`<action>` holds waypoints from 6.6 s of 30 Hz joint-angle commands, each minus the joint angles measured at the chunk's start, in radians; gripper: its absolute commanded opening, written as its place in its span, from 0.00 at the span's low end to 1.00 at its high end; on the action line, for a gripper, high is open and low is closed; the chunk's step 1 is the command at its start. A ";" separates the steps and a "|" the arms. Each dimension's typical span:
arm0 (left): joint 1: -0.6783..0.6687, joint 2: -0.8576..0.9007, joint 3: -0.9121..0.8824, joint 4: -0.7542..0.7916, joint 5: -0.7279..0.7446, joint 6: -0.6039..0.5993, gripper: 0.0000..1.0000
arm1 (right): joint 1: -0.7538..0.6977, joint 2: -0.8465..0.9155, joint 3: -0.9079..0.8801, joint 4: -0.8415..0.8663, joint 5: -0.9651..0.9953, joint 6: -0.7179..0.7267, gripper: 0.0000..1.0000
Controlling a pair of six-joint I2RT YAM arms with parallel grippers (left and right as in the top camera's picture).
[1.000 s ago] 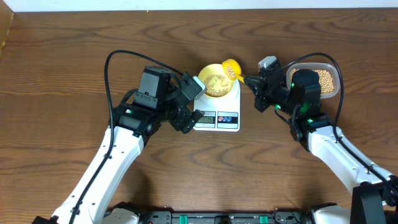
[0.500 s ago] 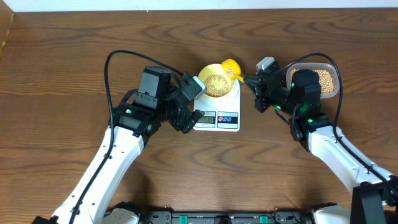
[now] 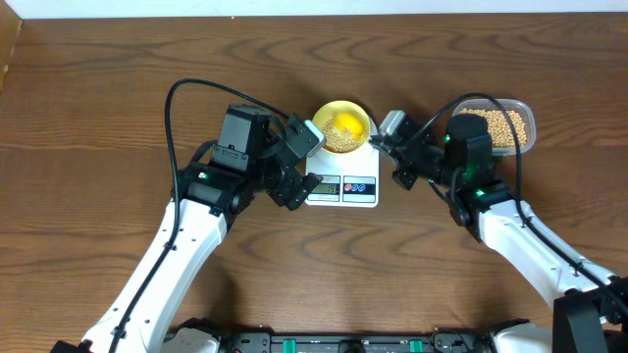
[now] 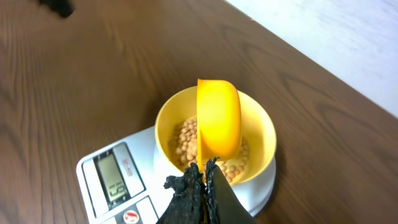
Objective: Scoop item into bowl and weigh 50g on scale
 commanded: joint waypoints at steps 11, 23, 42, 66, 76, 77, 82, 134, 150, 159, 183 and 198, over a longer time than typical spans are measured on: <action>0.005 -0.007 -0.007 0.000 -0.002 0.016 0.84 | 0.022 0.010 0.010 0.011 0.012 -0.161 0.01; 0.005 -0.007 -0.007 0.000 -0.002 0.016 0.84 | 0.020 -0.034 0.010 0.150 0.199 0.006 0.01; 0.005 -0.007 -0.007 0.000 -0.002 0.016 0.84 | -0.062 -0.341 0.010 -0.140 0.952 0.005 0.01; 0.005 -0.007 -0.007 0.000 -0.002 0.016 0.84 | -0.357 -0.345 0.010 -0.328 1.085 0.227 0.01; 0.005 -0.007 -0.007 0.000 -0.002 0.016 0.84 | -0.409 -0.306 0.010 -0.402 1.022 0.336 0.01; 0.005 -0.007 -0.007 0.000 -0.002 0.016 0.84 | -0.409 -0.299 0.010 -0.401 0.996 0.343 0.01; 0.005 -0.007 -0.007 0.000 -0.002 0.016 0.84 | -0.409 -0.257 0.010 -0.388 0.861 0.347 0.01; 0.005 -0.007 -0.007 0.000 -0.002 0.016 0.84 | -0.409 -0.034 0.010 -0.266 0.536 0.474 0.01; 0.005 -0.007 -0.007 0.000 -0.002 0.016 0.84 | -0.409 -0.034 0.010 -0.266 0.392 0.522 0.01; 0.005 -0.007 -0.007 0.000 -0.002 0.016 0.84 | -0.410 -0.034 0.010 -0.283 0.338 0.558 0.01; 0.005 -0.007 -0.007 0.000 -0.002 0.016 0.84 | -0.410 -0.034 0.010 -0.301 0.282 0.589 0.01; 0.005 -0.007 -0.007 0.000 -0.002 0.016 0.84 | -0.447 -0.034 0.010 -0.273 0.300 0.704 0.01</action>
